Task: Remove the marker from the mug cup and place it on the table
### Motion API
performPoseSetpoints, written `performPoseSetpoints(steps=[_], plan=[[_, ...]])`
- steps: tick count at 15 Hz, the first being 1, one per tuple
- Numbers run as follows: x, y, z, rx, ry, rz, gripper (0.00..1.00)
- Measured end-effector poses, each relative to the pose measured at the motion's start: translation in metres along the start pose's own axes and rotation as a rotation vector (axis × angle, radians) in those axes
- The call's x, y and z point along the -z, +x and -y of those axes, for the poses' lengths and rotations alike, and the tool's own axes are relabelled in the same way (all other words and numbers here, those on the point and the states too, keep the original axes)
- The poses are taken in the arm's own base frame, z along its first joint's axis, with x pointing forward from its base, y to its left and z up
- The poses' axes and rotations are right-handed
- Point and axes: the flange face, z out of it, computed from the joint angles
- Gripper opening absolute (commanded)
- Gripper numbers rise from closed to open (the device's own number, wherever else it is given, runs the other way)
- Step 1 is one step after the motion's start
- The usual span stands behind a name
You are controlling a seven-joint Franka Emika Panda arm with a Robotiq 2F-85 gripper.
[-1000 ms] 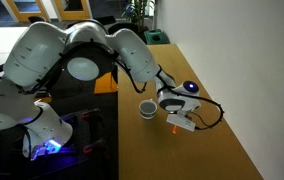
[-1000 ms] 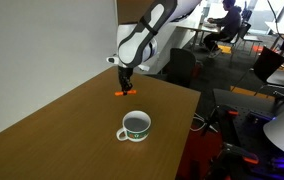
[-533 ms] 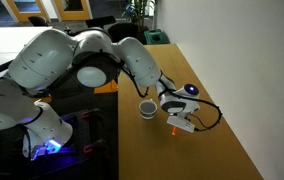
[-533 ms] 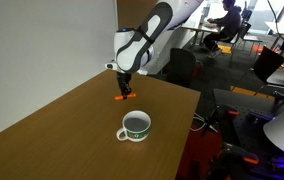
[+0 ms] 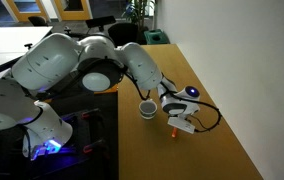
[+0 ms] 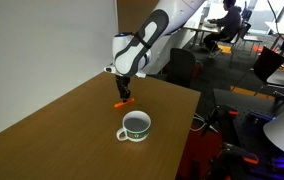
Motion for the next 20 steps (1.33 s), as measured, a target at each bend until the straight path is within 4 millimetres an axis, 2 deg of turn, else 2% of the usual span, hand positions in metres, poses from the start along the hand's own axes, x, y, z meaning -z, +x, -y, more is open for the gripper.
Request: performPoseSetpoints(steps=[3,4,8,12,20], plan=[[0.0,0.001,-0.002,0.0,-0.002,-0.001,0.96],[0.001,0.001,-0.002,0.0,-0.003,-0.002,1.0],[0.011,0.002,-0.003,0.001,-0.017,-0.01,1.0],[0.041,0.0,0.007,0.006,-0.05,-0.029,1.0],[0.119,-0.016,0.062,0.043,-0.12,-0.074,1.0]])
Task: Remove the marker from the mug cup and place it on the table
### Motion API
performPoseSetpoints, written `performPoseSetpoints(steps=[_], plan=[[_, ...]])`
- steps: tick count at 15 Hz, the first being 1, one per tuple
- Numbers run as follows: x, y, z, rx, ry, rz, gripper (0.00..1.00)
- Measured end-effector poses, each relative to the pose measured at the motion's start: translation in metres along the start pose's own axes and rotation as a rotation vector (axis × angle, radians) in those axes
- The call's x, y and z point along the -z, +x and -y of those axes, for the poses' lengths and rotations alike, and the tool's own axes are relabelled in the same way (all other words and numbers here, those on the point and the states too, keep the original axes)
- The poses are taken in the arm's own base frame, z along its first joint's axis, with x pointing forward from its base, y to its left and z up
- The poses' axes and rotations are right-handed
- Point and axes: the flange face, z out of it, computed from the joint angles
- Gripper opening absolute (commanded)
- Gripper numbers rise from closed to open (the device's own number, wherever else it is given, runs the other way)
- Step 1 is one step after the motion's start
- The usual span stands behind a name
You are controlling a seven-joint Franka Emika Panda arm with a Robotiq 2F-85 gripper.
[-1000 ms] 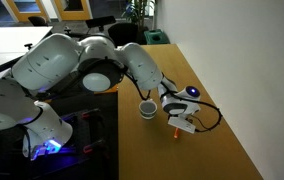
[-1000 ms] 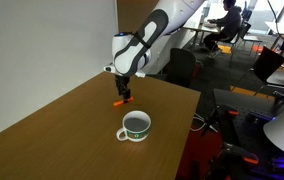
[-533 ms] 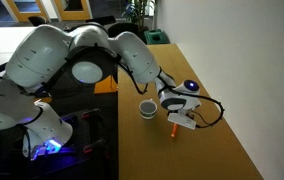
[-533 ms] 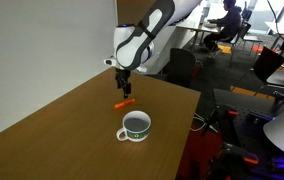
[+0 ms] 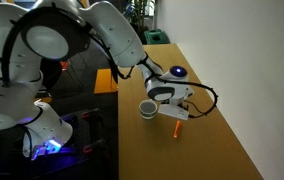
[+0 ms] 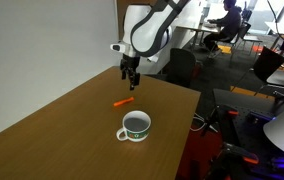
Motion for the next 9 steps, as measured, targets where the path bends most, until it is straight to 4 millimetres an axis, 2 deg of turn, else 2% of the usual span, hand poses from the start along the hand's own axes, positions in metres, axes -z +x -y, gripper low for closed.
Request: performPoseSetpoints(steps=[5,9], plan=[[0.033,-0.008,0.029,0.015,-0.009,-0.007,1.0],[0.041,-0.011,0.037,0.017,-0.006,-0.005,1.0]])
